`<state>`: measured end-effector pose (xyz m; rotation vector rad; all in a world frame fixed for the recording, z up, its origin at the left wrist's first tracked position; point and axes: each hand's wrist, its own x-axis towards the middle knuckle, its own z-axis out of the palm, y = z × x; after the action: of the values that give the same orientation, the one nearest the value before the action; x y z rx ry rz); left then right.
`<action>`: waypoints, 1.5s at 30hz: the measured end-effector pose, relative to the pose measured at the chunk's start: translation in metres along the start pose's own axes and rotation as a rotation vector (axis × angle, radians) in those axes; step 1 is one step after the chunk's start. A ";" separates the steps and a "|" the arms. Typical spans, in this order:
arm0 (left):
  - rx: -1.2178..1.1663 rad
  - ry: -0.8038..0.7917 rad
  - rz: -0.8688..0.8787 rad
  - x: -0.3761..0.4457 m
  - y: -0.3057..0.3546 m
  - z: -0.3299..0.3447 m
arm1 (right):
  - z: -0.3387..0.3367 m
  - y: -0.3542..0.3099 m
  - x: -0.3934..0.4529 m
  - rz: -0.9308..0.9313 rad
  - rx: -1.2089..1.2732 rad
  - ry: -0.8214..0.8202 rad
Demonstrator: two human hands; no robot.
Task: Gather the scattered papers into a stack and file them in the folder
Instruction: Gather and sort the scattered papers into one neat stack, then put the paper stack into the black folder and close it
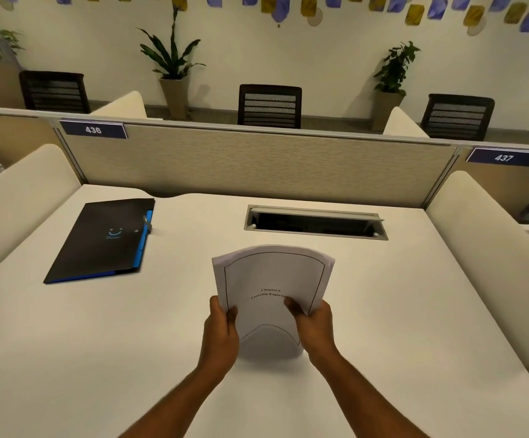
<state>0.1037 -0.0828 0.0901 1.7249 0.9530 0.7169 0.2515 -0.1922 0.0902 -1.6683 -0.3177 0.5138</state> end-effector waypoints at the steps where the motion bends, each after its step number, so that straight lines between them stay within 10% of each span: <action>1: 0.043 -0.026 -0.029 0.000 -0.007 0.001 | 0.000 0.006 -0.001 0.023 -0.013 -0.022; 22: 0.080 -0.314 -0.590 0.017 -0.025 0.101 | -0.118 0.055 0.051 0.302 -0.365 0.125; 45: 0.489 -0.425 -0.422 0.050 -0.009 0.136 | -0.166 0.045 0.078 0.336 -0.583 0.287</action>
<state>0.2381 -0.1029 0.0391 1.8913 1.1923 -0.1749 0.3983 -0.3038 0.0513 -2.3542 0.0379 0.4418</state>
